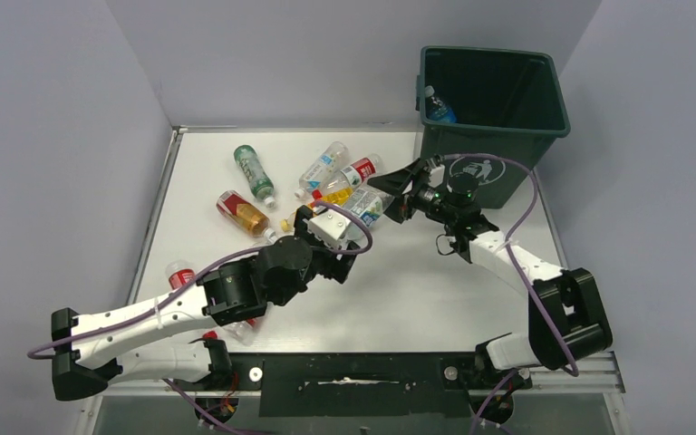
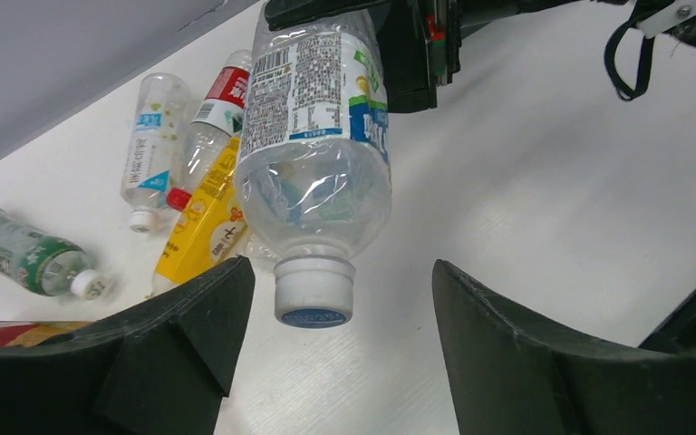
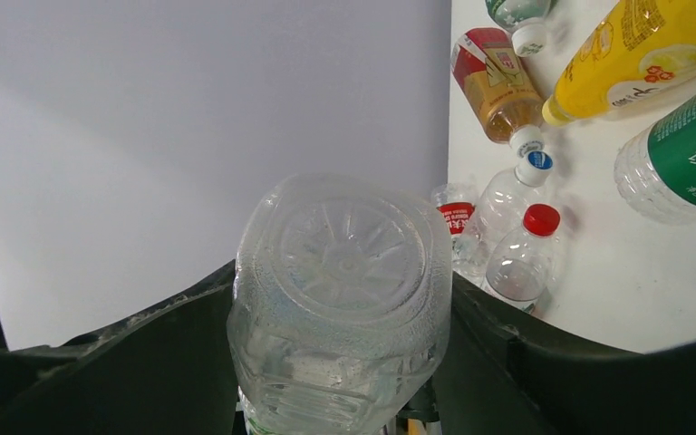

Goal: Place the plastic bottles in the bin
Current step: Pick up the plastic bottle at the center of the board.

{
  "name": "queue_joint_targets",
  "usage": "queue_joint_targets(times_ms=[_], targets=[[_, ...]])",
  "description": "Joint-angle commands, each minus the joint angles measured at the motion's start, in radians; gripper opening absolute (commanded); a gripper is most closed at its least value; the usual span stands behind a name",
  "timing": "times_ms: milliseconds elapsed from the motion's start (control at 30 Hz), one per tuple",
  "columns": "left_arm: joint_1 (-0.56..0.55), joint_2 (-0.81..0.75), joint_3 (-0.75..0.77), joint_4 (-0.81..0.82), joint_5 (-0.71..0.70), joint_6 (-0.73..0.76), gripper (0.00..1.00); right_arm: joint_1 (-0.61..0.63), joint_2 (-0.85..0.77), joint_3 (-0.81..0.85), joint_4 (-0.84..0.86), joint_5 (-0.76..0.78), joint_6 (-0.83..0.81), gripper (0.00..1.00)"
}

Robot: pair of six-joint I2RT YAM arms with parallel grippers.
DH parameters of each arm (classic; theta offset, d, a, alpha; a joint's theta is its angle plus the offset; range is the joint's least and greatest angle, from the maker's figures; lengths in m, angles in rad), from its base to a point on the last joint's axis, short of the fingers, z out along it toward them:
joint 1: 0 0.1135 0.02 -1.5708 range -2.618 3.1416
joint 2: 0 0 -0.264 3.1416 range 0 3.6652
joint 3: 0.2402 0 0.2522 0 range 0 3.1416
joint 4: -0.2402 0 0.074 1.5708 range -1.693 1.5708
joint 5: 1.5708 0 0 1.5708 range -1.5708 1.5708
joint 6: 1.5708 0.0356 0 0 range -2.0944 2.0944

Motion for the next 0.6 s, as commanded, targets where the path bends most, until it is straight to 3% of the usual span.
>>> queue_joint_targets(times_ms=[0,300,567], targets=[[-0.004,-0.044,0.113,-0.03,0.057,-0.075,0.75,-0.001,-0.106,0.125,-0.199,0.03,-0.178,0.49],[-0.004,-0.138,0.234,-0.14,0.119,-0.173,0.8,-0.036,-0.163,0.403,-0.626,0.134,-0.464,0.5],[-0.004,-0.177,0.205,-0.175,0.102,-0.224,0.81,-0.144,-0.169,0.721,-0.919,0.286,-0.745,0.5]])
